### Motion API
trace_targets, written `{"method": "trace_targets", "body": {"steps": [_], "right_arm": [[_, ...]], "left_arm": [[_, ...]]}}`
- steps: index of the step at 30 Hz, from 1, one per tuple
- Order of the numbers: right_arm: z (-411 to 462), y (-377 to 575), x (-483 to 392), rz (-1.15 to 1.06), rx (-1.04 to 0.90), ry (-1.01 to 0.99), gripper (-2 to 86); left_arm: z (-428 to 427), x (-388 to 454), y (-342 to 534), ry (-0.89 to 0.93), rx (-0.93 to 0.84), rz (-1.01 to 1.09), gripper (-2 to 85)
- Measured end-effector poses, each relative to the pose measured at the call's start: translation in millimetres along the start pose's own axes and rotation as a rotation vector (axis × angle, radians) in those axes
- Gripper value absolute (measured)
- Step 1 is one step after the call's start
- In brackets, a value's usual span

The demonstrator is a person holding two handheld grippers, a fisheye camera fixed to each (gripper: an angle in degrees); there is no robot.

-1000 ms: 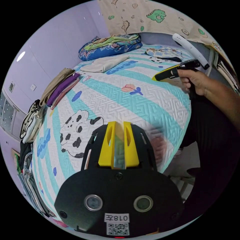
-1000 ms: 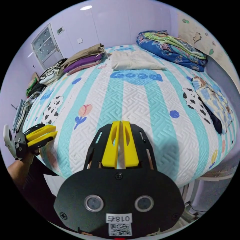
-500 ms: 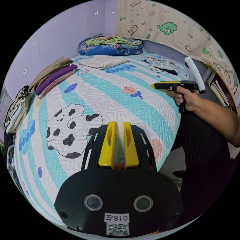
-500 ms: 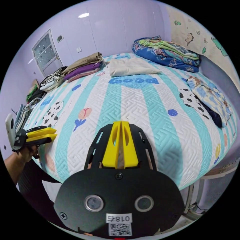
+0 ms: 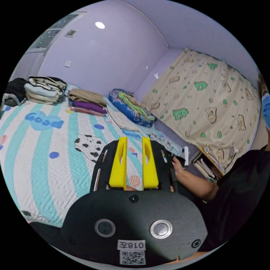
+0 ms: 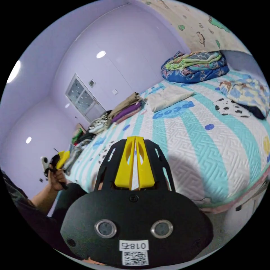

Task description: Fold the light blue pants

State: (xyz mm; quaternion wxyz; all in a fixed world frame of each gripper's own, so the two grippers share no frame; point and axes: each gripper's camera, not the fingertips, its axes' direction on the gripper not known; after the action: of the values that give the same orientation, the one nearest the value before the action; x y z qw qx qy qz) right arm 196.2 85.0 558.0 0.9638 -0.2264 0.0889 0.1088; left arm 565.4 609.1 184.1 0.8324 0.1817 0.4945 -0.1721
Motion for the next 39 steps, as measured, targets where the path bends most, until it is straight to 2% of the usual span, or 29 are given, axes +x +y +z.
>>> {"method": "trace_targets", "body": {"steps": [6, 10, 14, 17, 21, 23, 30, 32, 36, 39], "right_arm": [[-49, 14, 21, 0.080, 0.044, -0.376, -0.5], [-77, 25, 43, 0.128, 0.054, -0.497, -0.4], [-90, 43, 86, 0.200, -0.004, -0.573, -0.4], [-96, 49, 126, 0.285, 0.068, -0.731, -0.4], [-99, 45, 167, 0.362, 0.116, -0.825, -0.4], [-99, 40, 172, 0.357, 0.098, -0.791, -0.4], [-85, 24, 190, 0.363, 0.026, -0.679, -0.4], [-83, 21, 195, 0.364, 0.015, -0.659, -0.5], [-79, 19, 205, 0.365, 0.003, -0.640, -0.5], [-78, 21, 211, 0.367, 0.012, -0.650, -0.5]], "left_arm": [[-136, -41, 28, -0.111, 0.266, -0.044, 9.8], [-214, -82, 39, -0.354, 0.366, -0.088, 11.6], [-271, -130, 25, -0.719, 0.350, -0.096, 13.0], [-296, -168, -4, -0.971, 0.292, -0.047, 13.7], [-306, -226, -36, -1.207, 0.194, -0.024, 14.3], [-302, -269, -48, -1.303, 0.101, -0.025, 14.4], [-277, -370, -50, -1.413, -0.176, -0.036, 14.9], [-289, -406, -46, -1.430, -0.239, -0.168, 14.0], [-324, -427, -35, -1.353, -0.195, -0.269, 9.3], [-370, -433, -14, -1.182, -0.016, -0.382, 5.4]]}}
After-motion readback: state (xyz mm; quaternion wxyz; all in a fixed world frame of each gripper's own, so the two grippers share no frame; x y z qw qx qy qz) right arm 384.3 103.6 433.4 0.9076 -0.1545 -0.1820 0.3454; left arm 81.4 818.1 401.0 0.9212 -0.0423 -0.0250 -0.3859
